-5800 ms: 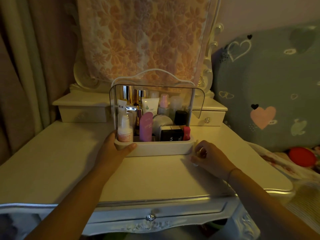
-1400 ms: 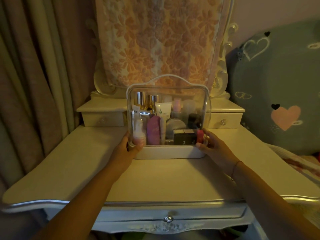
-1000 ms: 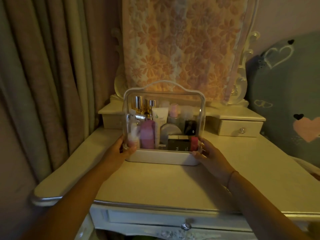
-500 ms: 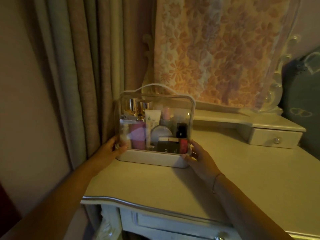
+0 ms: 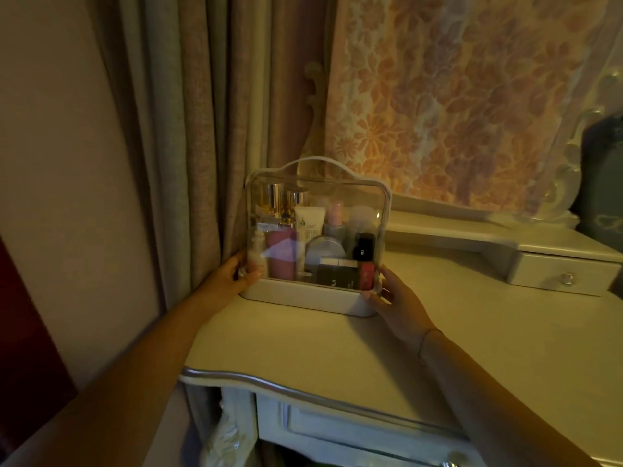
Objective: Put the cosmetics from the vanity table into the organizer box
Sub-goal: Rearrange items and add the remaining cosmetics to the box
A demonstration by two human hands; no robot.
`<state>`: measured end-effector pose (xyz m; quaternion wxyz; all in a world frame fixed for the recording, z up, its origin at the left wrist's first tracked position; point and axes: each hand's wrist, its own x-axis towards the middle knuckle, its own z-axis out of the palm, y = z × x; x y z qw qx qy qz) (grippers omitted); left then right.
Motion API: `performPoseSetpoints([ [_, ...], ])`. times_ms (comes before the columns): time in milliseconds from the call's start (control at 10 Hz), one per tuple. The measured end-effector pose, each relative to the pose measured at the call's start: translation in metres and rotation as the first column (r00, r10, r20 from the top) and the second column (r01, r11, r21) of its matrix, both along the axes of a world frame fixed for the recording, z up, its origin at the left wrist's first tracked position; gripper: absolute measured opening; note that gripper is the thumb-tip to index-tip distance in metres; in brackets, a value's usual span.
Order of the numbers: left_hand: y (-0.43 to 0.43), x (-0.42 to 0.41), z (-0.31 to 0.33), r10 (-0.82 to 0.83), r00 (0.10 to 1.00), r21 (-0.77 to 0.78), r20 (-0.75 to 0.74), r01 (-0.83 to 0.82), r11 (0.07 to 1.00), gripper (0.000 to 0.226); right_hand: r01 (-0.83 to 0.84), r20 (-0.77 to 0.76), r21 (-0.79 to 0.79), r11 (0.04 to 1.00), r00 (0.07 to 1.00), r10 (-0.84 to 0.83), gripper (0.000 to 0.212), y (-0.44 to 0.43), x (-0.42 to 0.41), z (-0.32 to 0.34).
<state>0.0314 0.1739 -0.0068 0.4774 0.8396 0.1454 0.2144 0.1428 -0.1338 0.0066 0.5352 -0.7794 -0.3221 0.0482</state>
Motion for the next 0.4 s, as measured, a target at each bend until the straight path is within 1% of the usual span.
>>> performPoseSetpoints([
  [100,-0.006,0.000,-0.004,0.050,0.997,-0.009,0.056,-0.050,0.999,0.052,0.022,-0.001,0.020,1.000,1.000,-0.022,0.045,0.001,-0.001,-0.004],
  [200,-0.012,-0.001,-0.012,0.154,0.986,-0.015,0.058,-0.153,0.988,0.047,0.108,-0.038,0.056,0.993,0.994,-0.105,0.047,0.004,-0.003,-0.012],
  [300,-0.015,0.001,-0.019,0.221,0.975,0.086,0.028,-0.222,0.971,0.053,0.139,-0.160,0.048,0.989,0.979,-0.129,0.067,-0.001,-0.005,-0.016],
  [400,-0.033,-0.010,-0.030,0.322,0.945,0.069,0.066,-0.326,0.943,0.082,0.107,-0.254,0.085,0.991,0.964,-0.082,0.073,-0.025,-0.020,-0.017],
])
